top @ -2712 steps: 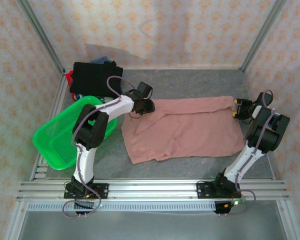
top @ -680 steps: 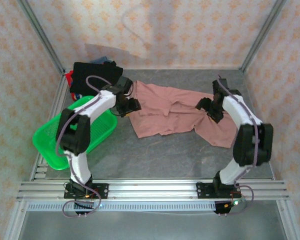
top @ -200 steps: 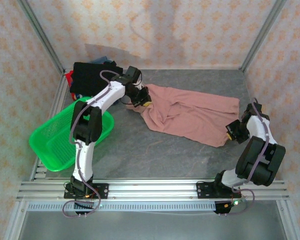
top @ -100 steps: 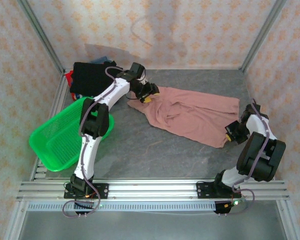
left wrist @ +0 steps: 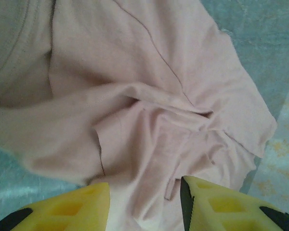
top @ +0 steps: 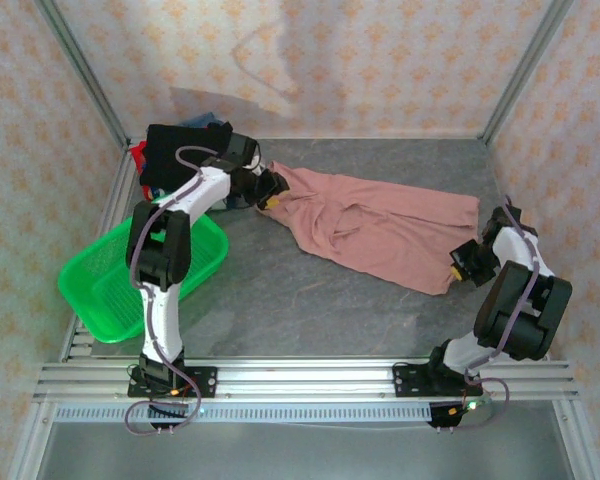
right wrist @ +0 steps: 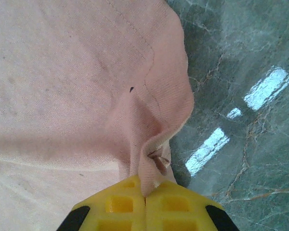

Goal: Fold and stack the t-shirts

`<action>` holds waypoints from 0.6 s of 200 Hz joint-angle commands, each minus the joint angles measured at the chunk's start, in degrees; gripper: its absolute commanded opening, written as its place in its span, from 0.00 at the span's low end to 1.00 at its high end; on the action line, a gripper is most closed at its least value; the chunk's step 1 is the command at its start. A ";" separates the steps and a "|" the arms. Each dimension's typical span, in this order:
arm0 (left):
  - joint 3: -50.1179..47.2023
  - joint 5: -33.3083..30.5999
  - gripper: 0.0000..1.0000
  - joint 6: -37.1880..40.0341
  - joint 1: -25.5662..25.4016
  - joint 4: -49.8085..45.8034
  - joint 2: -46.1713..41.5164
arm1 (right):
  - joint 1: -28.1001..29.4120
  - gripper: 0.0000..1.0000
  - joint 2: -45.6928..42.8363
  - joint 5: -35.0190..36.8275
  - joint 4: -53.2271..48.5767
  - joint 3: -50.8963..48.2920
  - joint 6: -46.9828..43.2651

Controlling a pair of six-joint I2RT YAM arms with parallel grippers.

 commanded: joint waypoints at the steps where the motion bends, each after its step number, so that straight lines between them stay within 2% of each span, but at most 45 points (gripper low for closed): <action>1: 4.17 0.90 0.38 1.93 -0.13 3.27 3.24 | -0.34 0.00 0.43 -0.07 -0.16 0.88 -1.05; 41: 7.54 -0.77 0.35 4.43 -0.15 -0.42 7.68 | -0.36 0.00 0.24 -0.06 -0.23 0.69 -1.06; 120: 9.61 -1.27 0.34 5.97 -0.46 -4.14 10.87 | -0.34 0.00 0.40 -0.31 0.13 0.69 -0.80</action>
